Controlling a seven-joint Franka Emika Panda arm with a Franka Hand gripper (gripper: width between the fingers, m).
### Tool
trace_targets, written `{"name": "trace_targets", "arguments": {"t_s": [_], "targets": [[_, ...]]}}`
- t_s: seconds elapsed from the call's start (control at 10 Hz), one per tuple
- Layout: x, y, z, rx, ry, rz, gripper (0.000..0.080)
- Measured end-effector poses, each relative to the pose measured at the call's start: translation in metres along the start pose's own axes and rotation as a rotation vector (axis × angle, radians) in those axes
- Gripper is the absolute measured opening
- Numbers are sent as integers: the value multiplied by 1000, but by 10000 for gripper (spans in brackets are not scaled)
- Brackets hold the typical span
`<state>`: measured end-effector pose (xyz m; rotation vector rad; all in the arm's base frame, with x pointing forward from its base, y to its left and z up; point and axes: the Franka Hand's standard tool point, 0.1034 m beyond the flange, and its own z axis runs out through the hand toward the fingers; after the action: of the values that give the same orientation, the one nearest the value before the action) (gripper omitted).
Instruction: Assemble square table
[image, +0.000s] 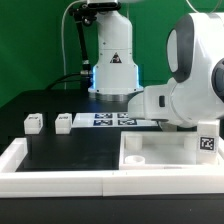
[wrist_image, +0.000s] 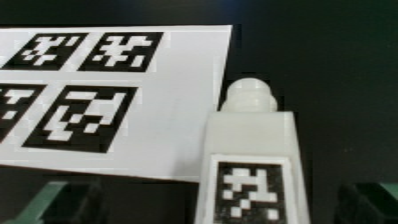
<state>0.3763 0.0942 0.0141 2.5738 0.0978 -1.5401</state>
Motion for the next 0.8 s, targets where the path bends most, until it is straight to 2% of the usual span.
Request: {"name": "trace_targets", "arguments": {"t_s": [0.3,0.5,0.8], "targets": [[7,-1,3,-1,28,-1,640],[8,-1,2,0,32,-1,299],[8,-1,2,0,32,-1,291]]}}
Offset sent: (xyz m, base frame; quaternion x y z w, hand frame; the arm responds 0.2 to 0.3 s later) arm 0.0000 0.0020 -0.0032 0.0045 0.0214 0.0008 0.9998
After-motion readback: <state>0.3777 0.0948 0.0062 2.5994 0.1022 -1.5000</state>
